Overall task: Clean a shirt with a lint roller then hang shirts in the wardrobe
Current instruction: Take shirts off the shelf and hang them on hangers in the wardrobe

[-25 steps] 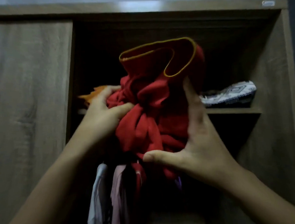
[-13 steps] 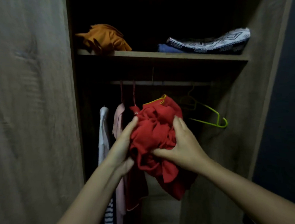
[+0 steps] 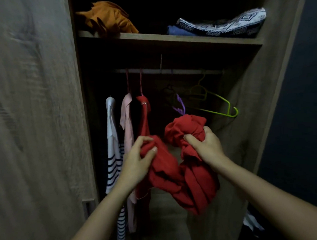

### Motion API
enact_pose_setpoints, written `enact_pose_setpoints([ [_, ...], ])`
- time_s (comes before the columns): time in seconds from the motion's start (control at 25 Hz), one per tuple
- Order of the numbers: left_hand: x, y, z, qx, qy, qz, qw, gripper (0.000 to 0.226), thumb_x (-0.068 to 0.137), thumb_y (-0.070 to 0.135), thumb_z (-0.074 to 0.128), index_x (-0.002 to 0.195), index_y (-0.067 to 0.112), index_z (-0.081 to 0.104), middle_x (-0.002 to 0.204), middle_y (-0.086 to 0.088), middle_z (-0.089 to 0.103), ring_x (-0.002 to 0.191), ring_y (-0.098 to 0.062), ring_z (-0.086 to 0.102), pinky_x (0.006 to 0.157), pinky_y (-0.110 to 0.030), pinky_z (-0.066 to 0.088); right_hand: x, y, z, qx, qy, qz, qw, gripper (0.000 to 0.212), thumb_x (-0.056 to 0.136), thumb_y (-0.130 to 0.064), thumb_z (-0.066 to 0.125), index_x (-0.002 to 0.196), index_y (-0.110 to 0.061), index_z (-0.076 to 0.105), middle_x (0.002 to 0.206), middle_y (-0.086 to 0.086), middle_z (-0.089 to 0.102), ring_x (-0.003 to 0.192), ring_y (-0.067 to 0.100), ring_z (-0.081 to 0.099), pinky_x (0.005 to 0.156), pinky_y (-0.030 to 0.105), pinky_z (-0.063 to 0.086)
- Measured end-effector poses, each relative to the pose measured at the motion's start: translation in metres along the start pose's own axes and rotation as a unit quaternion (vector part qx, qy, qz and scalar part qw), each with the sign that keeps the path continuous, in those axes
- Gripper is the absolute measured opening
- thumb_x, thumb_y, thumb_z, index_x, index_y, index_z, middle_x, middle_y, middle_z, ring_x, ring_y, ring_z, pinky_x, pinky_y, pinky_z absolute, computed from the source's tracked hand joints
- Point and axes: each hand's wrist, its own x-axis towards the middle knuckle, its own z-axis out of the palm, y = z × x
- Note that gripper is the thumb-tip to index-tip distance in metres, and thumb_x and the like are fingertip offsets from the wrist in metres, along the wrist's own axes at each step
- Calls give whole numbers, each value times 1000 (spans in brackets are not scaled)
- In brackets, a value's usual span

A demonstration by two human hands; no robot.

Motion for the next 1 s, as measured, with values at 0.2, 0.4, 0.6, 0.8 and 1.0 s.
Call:
enact_pose_setpoints([
  [0.2, 2, 9, -11, 405, 163, 176, 882, 18, 83, 30, 63, 93, 16, 65, 108, -20, 50, 97, -34, 49, 75, -35, 45, 4, 13, -15, -140, -12, 38, 989, 59, 64, -66, 63, 102, -21, 57, 107, 10, 67, 103, 31, 62, 88, 39, 49],
  [0.4, 8, 43, 15, 146, 53, 267, 951, 19, 90, 26, 53, 94, 10, 64, 87, -5, 64, 82, -7, 55, 75, -19, 43, -7, 19, -9, -185, -138, -36, 972, 62, 73, -76, 43, 126, -45, 44, 133, 4, 41, 126, 22, 47, 106, 41, 38],
  [0.6, 20, 56, 37, 56, 107, 233, 965, 7, 89, 15, 59, 90, 13, 65, 84, 12, 62, 80, 11, 54, 74, -3, 35, -21, 16, -11, 119, -230, -160, 953, 36, 81, -55, 55, 98, -23, 61, 88, -18, 65, 83, -2, 58, 78, 16, 46],
  [0.8, 17, 48, 41, 34, 122, 191, 973, 5, 90, 18, 58, 87, 19, 62, 76, 18, 58, 76, 12, 54, 71, -4, 36, -24, 53, -10, -109, -189, -264, 940, 14, 85, -19, 62, 97, -12, 59, 89, 1, 59, 81, 11, 58, 70, 28, 48],
  [1.0, 32, 55, 13, -49, 133, 142, 980, 10, 92, 24, 55, 85, 27, 60, 76, 15, 61, 74, 6, 55, 71, -15, 42, -53, 83, 4, -53, -273, -162, 947, 38, 82, -42, 64, 113, -27, 47, 113, -14, 57, 107, -3, 55, 93, 22, 44],
])
